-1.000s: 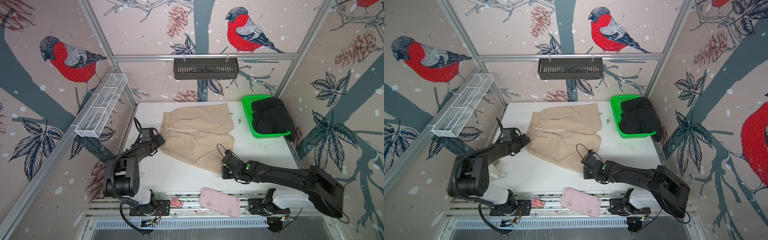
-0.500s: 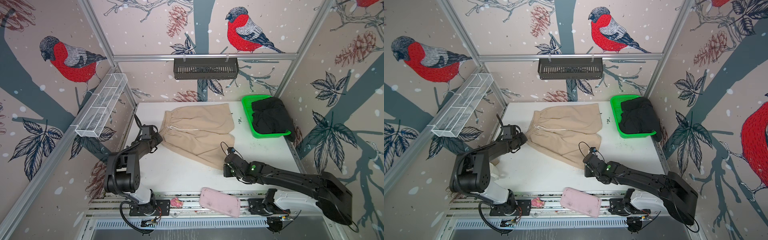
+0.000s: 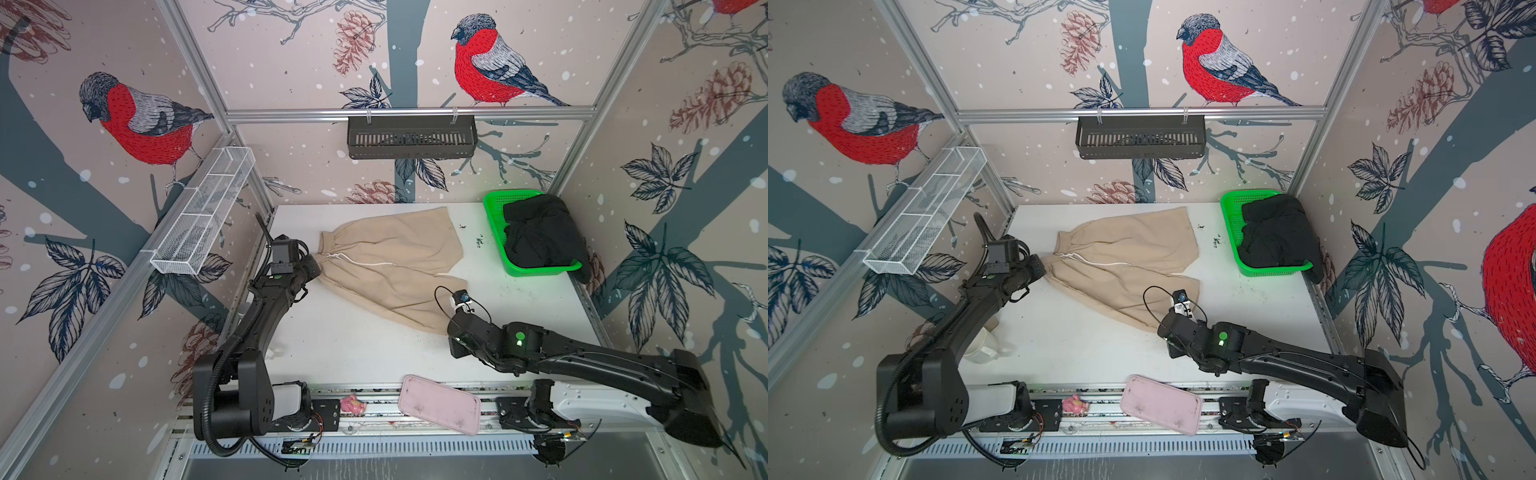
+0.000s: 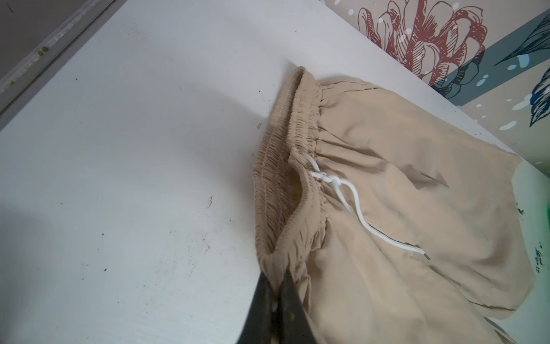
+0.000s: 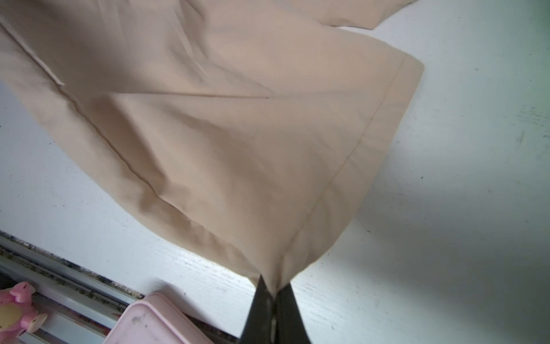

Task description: Fold and stack the shorts

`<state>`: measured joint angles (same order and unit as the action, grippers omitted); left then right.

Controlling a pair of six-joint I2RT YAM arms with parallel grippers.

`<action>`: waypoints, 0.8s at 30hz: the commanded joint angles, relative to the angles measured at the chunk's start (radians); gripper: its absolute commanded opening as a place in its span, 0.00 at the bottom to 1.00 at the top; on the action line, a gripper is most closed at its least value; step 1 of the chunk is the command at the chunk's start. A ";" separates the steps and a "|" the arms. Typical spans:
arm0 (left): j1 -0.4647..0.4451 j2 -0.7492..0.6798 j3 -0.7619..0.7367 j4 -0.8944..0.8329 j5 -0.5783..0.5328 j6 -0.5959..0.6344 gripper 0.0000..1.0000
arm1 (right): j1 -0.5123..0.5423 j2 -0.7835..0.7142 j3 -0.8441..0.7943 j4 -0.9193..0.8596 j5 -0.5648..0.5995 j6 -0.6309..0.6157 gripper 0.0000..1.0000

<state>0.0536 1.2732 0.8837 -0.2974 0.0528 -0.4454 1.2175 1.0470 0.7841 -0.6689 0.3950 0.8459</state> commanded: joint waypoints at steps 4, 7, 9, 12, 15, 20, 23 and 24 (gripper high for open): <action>-0.006 -0.132 0.060 -0.241 -0.057 0.092 0.00 | 0.101 -0.038 0.094 -0.196 0.146 0.068 0.01; -0.006 -0.194 0.069 -0.284 -0.077 0.124 0.00 | 0.105 -0.032 0.165 -0.237 0.188 0.015 0.01; -0.006 -0.218 0.070 -0.304 -0.077 0.141 0.00 | 0.087 -0.026 0.208 -0.244 0.207 -0.040 0.01; -0.003 -0.215 0.087 -0.353 -0.098 0.165 0.00 | -0.036 -0.019 0.276 -0.224 0.173 -0.168 0.01; -0.004 -0.184 0.109 -0.392 -0.100 0.182 0.00 | -0.215 -0.010 0.320 -0.146 0.088 -0.328 0.01; -0.004 -0.100 0.109 -0.388 -0.109 0.184 0.00 | -0.442 0.101 0.394 -0.020 -0.058 -0.533 0.01; -0.003 -0.047 0.171 -0.420 -0.189 0.180 0.00 | -0.518 0.200 0.452 0.014 -0.107 -0.598 0.01; -0.003 -0.033 0.186 -0.426 -0.209 0.183 0.00 | -0.535 0.250 0.476 0.017 -0.115 -0.613 0.01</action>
<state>0.0483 1.2171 1.0393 -0.6891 -0.0364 -0.2810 0.7193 1.2350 1.2182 -0.6968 0.3222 0.3550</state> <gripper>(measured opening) 0.073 0.063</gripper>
